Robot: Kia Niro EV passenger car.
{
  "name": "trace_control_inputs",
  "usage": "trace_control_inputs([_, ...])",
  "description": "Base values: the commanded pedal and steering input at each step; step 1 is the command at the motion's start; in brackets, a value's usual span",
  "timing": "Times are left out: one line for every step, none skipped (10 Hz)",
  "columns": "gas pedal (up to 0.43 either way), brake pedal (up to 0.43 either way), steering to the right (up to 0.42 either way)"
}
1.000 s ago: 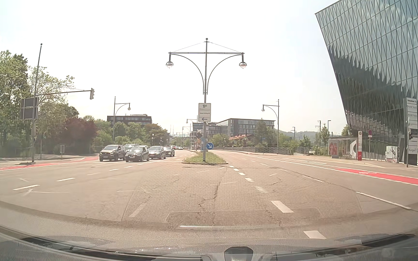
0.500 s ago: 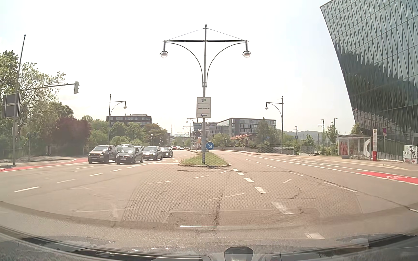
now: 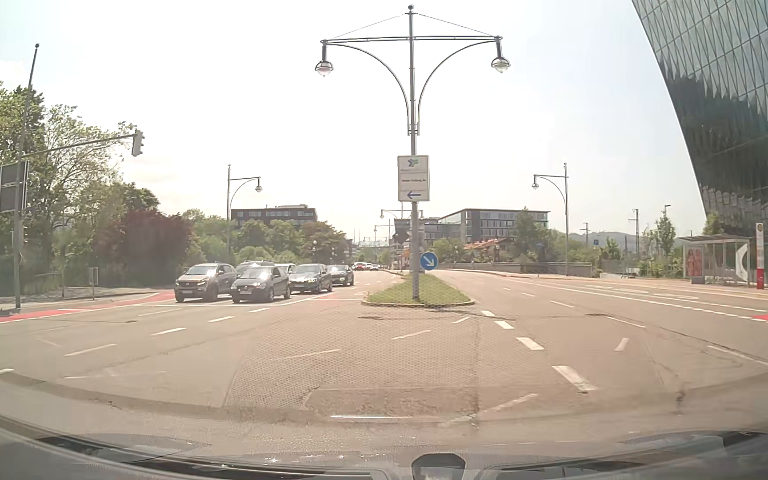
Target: Follow the waypoints while adhering to traffic rules and regulations
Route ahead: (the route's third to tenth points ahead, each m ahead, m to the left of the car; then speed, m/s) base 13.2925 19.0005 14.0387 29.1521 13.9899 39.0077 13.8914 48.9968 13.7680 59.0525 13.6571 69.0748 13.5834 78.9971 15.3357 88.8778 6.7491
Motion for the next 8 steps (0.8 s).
trace_control_inputs([0.11,0.0,-0.257])
trace_control_inputs([0.11,0.0,-0.289])
trace_control_inputs([0.11,0.0,-0.317])
trace_control_inputs([0.11,0.0,-0.336])
trace_control_inputs([0.11,0.0,-0.347])
trace_control_inputs([0.11,0.0,-0.357])
trace_control_inputs([0.11,0.0,-0.365])
trace_control_inputs([0.11,0.0,-0.369])
